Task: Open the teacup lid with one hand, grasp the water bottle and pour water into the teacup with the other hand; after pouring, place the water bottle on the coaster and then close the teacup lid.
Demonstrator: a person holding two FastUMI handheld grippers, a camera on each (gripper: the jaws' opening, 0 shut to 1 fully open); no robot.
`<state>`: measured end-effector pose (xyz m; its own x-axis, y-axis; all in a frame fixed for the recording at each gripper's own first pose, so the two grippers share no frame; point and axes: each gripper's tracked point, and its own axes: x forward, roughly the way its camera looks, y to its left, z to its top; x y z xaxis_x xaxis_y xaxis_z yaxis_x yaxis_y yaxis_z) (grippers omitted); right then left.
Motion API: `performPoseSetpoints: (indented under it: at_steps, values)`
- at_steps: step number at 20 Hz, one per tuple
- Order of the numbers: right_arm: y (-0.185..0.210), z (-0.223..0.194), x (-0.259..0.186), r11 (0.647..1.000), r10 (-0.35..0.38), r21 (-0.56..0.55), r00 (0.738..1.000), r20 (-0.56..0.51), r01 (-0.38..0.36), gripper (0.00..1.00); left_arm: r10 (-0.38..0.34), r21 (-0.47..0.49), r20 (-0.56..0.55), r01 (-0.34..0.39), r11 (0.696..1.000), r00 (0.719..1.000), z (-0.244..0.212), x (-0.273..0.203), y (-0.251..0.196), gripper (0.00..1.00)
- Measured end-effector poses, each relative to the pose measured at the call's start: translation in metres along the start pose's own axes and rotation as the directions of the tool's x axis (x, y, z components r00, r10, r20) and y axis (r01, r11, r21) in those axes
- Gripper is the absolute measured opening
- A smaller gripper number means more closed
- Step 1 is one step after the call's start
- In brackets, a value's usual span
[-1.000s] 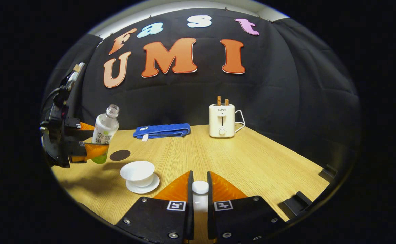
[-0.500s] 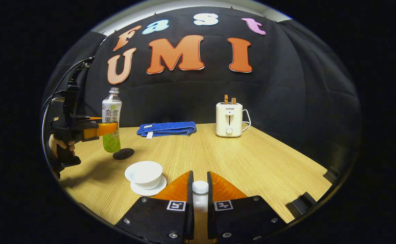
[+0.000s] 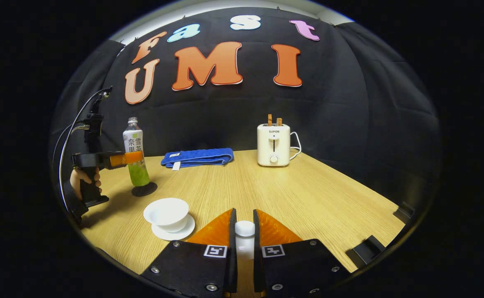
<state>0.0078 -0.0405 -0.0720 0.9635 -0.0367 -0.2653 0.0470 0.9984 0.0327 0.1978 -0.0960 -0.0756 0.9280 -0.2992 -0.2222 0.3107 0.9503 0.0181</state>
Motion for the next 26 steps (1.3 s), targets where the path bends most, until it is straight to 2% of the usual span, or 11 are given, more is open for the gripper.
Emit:
performPoseSetpoints:
  at_steps: [2, 6, 10, 18, 23, 26]
  values:
    - [-0.001, -0.003, 0.001, 1.000, -0.003, -0.001, 1.000, -0.009, 0.003, 0.16, -0.001, -0.021, 0.016, 0.001, 1.000, 1.000, -0.004, -0.001, 0.002, 0.54]
    - [0.005, -0.005, 0.003, 1.000, 0.010, -0.003, 1.000, -0.012, -0.010, 0.16, 0.003, -0.007, -0.034, -0.003, 1.000, 0.999, -0.023, 0.007, 0.007, 0.54]
    - [0.005, -0.009, 0.003, 1.000, 0.015, -0.010, 1.000, -0.023, -0.015, 0.16, -0.010, -0.024, -0.035, 0.010, 1.000, 0.999, -0.029, 0.007, 0.004, 0.53]
    - [0.005, -0.013, 0.006, 1.000, 0.010, -0.006, 0.999, -0.030, -0.010, 0.16, -0.001, 0.041, -0.030, 0.002, 0.999, 1.000, -0.034, 0.006, 0.000, 0.53]
    - [0.006, -0.011, 0.004, 1.000, 0.018, -0.004, 1.000, -0.021, -0.018, 0.16, 0.007, 0.074, -0.031, -0.005, 0.997, 1.000, -0.036, 0.006, -0.004, 0.63]
    - [0.005, -0.012, 0.004, 1.000, 0.015, 0.000, 1.000, -0.022, -0.015, 0.16, 0.013, 0.061, -0.022, -0.012, 0.998, 1.000, -0.036, 0.006, -0.004, 0.65]
